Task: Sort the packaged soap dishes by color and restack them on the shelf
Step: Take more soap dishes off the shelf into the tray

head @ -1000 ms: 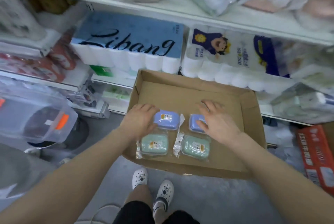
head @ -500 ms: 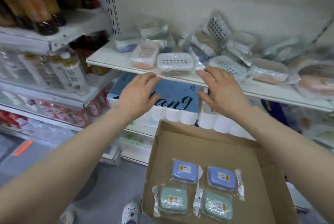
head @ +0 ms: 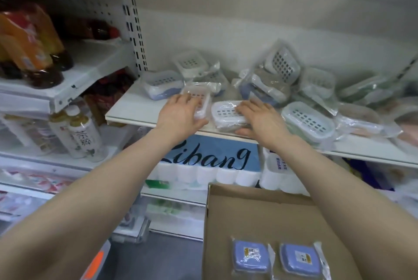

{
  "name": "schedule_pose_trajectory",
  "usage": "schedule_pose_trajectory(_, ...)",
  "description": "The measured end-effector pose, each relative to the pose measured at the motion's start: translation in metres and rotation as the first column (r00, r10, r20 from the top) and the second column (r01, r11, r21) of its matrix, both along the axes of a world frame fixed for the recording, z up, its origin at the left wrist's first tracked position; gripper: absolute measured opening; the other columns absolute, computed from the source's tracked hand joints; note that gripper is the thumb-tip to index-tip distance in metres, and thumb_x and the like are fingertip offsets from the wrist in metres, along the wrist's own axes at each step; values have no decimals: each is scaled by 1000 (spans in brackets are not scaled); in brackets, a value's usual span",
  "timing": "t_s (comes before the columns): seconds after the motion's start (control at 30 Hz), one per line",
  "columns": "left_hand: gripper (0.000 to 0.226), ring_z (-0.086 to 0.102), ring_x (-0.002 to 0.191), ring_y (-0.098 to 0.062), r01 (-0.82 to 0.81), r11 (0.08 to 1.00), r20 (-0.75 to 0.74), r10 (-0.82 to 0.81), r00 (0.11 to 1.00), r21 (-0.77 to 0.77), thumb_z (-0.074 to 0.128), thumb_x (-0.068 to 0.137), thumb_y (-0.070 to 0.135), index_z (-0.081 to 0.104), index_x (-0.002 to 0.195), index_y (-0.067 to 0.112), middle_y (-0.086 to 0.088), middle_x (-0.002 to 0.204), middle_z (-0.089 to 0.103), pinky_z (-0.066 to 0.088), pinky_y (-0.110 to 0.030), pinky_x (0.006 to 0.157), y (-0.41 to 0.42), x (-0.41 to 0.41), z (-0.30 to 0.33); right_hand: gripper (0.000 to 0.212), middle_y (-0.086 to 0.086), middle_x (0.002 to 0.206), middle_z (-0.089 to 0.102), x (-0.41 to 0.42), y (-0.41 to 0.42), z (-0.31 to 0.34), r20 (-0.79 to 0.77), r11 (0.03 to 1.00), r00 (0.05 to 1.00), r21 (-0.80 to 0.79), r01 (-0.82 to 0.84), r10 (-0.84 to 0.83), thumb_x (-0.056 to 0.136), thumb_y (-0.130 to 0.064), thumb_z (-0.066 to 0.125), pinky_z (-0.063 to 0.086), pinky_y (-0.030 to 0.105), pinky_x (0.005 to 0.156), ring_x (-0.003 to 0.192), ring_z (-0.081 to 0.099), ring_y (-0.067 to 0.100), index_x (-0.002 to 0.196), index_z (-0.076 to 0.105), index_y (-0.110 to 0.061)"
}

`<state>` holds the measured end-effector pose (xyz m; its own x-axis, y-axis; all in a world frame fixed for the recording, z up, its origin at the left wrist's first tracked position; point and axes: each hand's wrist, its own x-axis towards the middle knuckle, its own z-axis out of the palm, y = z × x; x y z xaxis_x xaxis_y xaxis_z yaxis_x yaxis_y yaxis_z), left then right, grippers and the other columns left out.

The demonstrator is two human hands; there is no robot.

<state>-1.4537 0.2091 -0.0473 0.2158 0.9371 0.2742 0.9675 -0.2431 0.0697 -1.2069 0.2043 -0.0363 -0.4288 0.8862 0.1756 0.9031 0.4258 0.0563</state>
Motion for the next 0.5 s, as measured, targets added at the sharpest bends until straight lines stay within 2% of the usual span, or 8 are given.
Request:
schedule_pose_trajectory(0.1, 47, 56, 111, -28, 45, 993, 131, -60, 990, 109, 48, 92, 51, 54, 126, 18, -6, 123, 60, 43, -37, 89, 4, -6, 4, 61, 2, 125, 64, 3, 5, 13, -84, 1000, 996, -25, -17, 15, 82, -59, 65, 43, 39, 94, 113, 59, 26, 130, 54, -21)
schedule_pose_trajectory(0.2, 38, 57, 87, -28, 26, 989, 420, -85, 903, 144, 43, 97, 42, 56, 114, 11, -5, 92, 61, 39, -35, 70, 2, -13, 19, 57, 3, 105, 67, 3, 3, 39, -294, 995, 953, -89, 44, -68, 86, -59, 61, 50, 35, 76, 93, 63, 24, 128, 55, -20)
schedule_pose_trajectory(0.27, 35, 56, 83, -27, -31, 997, 626, -23, 780, 75, 40, 100, 40, 54, 106, 9, -5, 88, 60, 38, -35, 68, 3, -18, 32, 50, -2, 105, 64, 0, 6, 53, -545, 979, 820, -181, 90, -176, 90, -55, 59, 49, 33, 74, 91, 62, 18, 125, 56, -19)
schedule_pose_trajectory(0.3, 35, 56, 87, -26, -54, 998, 711, 21, 703, 24, 37, 101, 39, 53, 107, 9, -7, 94, 62, 38, -35, 70, 5, -19, 35, 49, -5, 108, 63, 0, 11, 58, -665, 961, 702, -256, 103, -253, 90, -52, 60, 49, 32, 79, 95, 62, 16, 126, 56, -19)
schedule_pose_trajectory(0.37, 36, 54, 101, -23, -77, 995, 785, 102, 611, -69, 34, 103, 37, 49, 123, 11, -7, 111, 60, 35, -30, 77, 9, -22, 35, 57, -7, 113, 62, 1, 22, 63, -772, 918, 509, -383, 106, -380, 84, -53, 63, 49, 36, 93, 103, 61, 15, 130, 56, -20)
schedule_pose_trajectory(0.4, 37, 53, 107, -22, -78, 993, 783, 119, 611, -91, 33, 103, 35, 46, 129, 12, -8, 118, 59, 34, -28, 80, 10, -23, 31, 60, -6, 114, 63, 2, 27, 61, -755, 903, 507, -409, 134, -417, 79, -55, 63, 49, 39, 97, 104, 61, 16, 129, 57, -22)
schedule_pose_trajectory(0.43, 36, 52, 112, -23, -75, 993, 768, 117, 629, -90, 33, 103, 31, 46, 132, 13, -8, 124, 58, 34, -27, 83, 11, -24, 26, 60, -5, 113, 64, 2, 30, 57, -707, 897, 561, -406, 176, -430, 78, -55, 62, 50, 40, 96, 103, 62, 17, 128, 57, -22)
schedule_pose_trajectory(0.5, 35, 49, 120, -20, -82, 995, 713, 92, 695, -49, 36, 101, 20, 49, 133, 16, -5, 131, 55, 36, -27, 92, 12, -28, 15, 48, 2, 109, 62, 4, 33, 42, -523, 918, 755, -254, 306, -396, 89, -46, 58, 52, 41, 88, 99, 61, 25, 129, 56, -20)
